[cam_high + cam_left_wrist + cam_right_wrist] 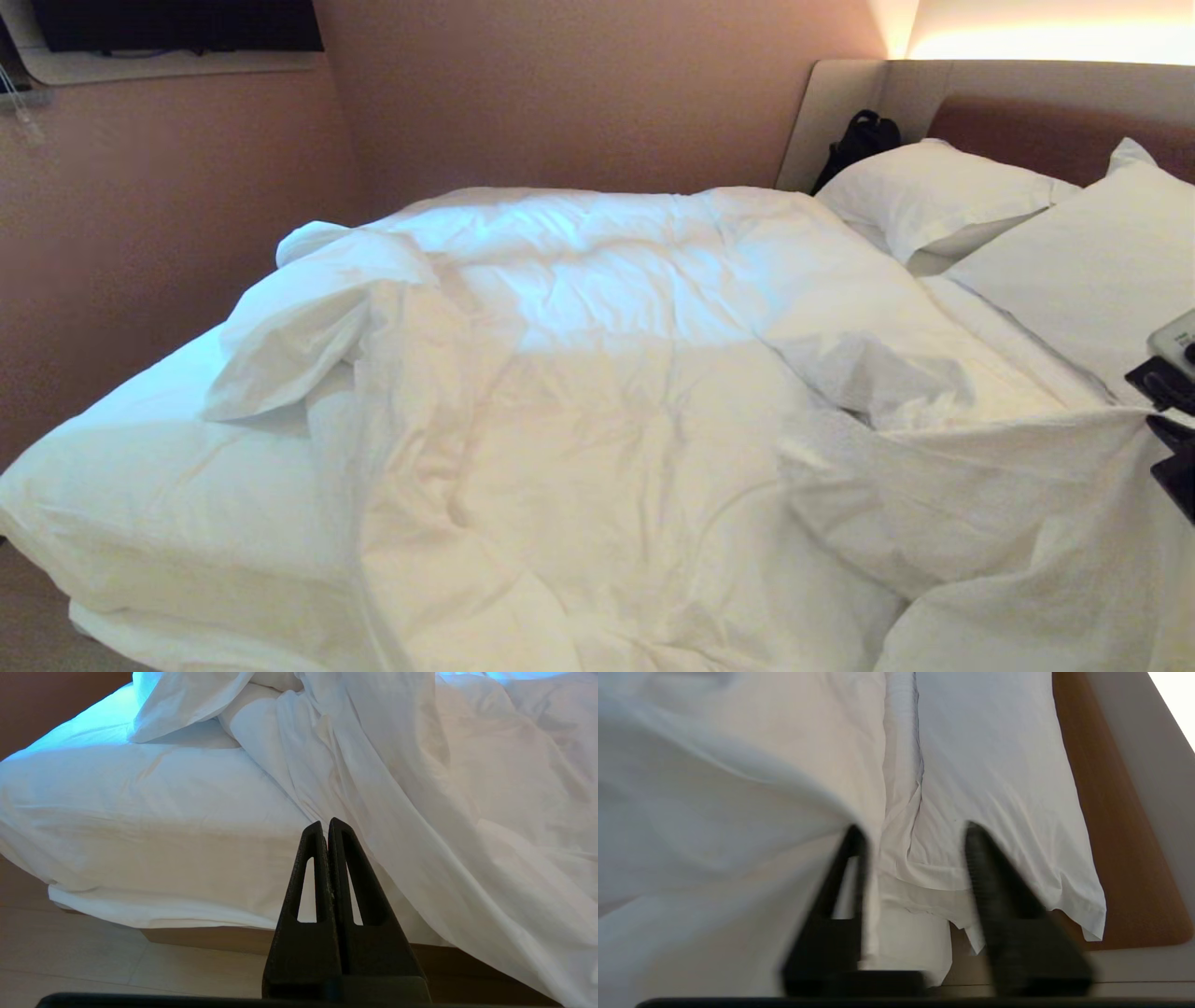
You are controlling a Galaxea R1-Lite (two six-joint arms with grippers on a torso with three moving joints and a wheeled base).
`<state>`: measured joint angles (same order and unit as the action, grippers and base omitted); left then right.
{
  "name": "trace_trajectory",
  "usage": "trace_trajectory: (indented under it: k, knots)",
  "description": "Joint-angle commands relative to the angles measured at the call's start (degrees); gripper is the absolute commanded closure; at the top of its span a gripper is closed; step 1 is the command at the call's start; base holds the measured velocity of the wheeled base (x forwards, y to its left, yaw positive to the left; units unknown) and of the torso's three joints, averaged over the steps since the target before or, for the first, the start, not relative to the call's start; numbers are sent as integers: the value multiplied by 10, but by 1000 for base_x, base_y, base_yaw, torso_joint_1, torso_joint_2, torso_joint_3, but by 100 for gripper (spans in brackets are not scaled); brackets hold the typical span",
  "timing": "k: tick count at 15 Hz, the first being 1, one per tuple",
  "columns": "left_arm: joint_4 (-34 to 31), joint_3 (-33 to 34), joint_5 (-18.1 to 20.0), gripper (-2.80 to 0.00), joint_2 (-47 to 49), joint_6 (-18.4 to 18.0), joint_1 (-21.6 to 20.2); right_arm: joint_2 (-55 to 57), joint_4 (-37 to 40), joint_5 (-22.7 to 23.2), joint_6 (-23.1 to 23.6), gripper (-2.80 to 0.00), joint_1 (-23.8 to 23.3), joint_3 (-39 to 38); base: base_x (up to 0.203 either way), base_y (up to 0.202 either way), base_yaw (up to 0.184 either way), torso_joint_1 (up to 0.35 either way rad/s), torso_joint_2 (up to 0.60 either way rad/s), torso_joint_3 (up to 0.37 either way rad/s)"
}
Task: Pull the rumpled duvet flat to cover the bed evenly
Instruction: Flatten the corners of the folded blanket
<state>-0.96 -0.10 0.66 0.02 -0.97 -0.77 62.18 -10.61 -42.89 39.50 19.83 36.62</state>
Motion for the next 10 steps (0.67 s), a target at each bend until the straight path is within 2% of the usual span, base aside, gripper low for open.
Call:
trace_trajectory:
  k: [1, 4, 7, 10]
  knots:
    - [0, 0, 0, 0, 0, 0, 0, 4, -1, -1, 2, -280, 1, -1, 0, 0, 0, 0, 0, 0]
    - [0, 0, 0, 0, 0, 0, 0, 7, -1, 0, 2, -280, 1, -1, 0, 0, 0, 0, 0, 0]
    - [0, 0, 0, 0, 0, 0, 0, 3, -6, 17, -9, -280, 33, 17, 0, 0, 0, 0, 0, 0]
    - [0, 0, 0, 0, 0, 0, 0, 4, -2, 39, -77, -280, 64, 52, 0, 0, 0, 0, 0, 0]
